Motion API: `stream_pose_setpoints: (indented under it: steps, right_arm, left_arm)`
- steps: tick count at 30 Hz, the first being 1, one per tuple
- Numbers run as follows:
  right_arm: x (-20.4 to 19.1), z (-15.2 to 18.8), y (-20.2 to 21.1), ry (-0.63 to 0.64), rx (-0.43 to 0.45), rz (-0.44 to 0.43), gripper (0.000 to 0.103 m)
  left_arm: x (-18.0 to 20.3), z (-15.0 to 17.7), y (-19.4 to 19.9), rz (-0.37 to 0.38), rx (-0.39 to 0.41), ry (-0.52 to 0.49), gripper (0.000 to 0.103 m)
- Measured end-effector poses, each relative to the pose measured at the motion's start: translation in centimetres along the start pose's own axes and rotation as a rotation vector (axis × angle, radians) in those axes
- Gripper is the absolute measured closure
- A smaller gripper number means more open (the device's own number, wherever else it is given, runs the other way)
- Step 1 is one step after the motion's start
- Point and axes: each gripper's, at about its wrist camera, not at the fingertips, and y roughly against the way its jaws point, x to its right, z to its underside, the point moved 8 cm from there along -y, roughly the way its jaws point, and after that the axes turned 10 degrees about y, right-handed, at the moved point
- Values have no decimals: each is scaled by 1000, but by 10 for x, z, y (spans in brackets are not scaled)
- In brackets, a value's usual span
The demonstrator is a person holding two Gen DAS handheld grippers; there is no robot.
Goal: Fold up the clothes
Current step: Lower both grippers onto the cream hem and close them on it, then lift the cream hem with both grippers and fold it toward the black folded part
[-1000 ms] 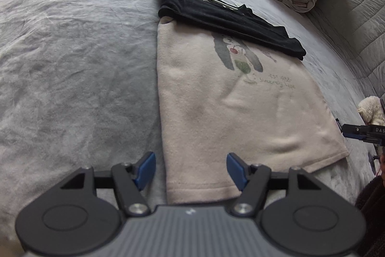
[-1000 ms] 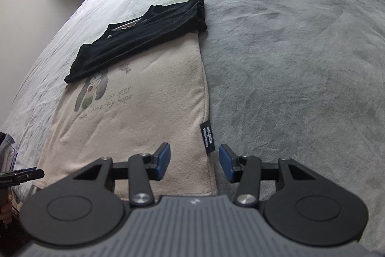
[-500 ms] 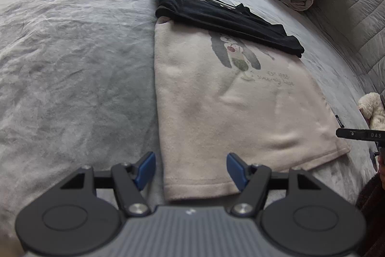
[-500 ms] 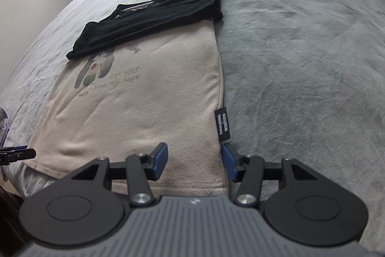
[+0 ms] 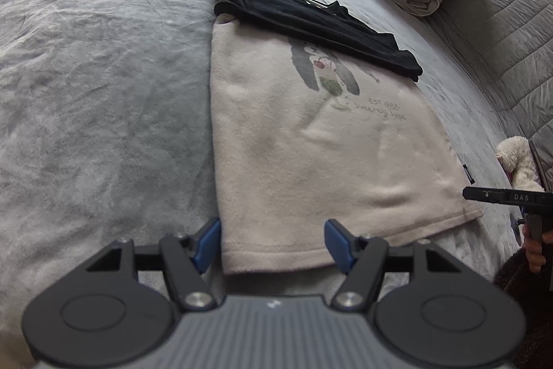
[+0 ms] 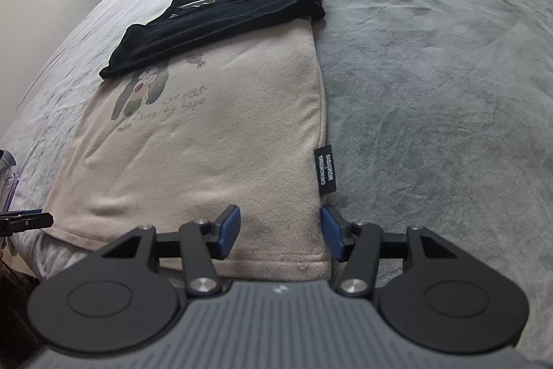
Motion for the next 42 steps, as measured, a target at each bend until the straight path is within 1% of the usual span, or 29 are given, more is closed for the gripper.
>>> stream_pose_setpoints:
  steps: [2, 5, 9, 12, 21, 23, 28, 32, 35, 38, 42]
  right_arm:
    - [-2, 0, 0, -5, -1, -21, 47]
    - [-3, 1, 0, -7, -6, -26, 47]
    - [-3, 1, -2, -6, -15, -18, 47]
    - [0, 1, -3, -7, -22, 9, 48]
    - [8, 1, -1, -35, -11, 50, 52]
    - [8, 2, -2, -25, -17, 62, 56]
    - [7, 4, -3, -1, -28, 66, 58]
    - [4, 5, -3, 1, -37, 40, 65]
    - [3, 6, -3, -9, -39, 21, 69]
    - [2, 7, -3, -20, -42, -7, 78]
    - [-2, 7, -4, -21, -44, -27, 84]
  left_arm:
    - [0, 1, 0, 23, -10, 16, 39]
    - [0, 1, 0, 47, -21, 34, 39]
    - [0, 2, -1, 52, -25, 42, 41]
    - [-1, 2, -1, 46, -25, 45, 44]
    - [-8, 0, 1, 42, -22, 61, 54]
    - [-8, 1, 2, 40, -23, 58, 57]
    - [-13, 2, 3, 44, -35, 72, 65]
    - [-14, 6, 2, 56, -57, 72, 75]
    - [-15, 8, 2, 69, -69, 81, 80]
    - [-14, 9, 0, 82, -85, 84, 85]
    - [-12, 12, -2, 86, -100, 78, 92]
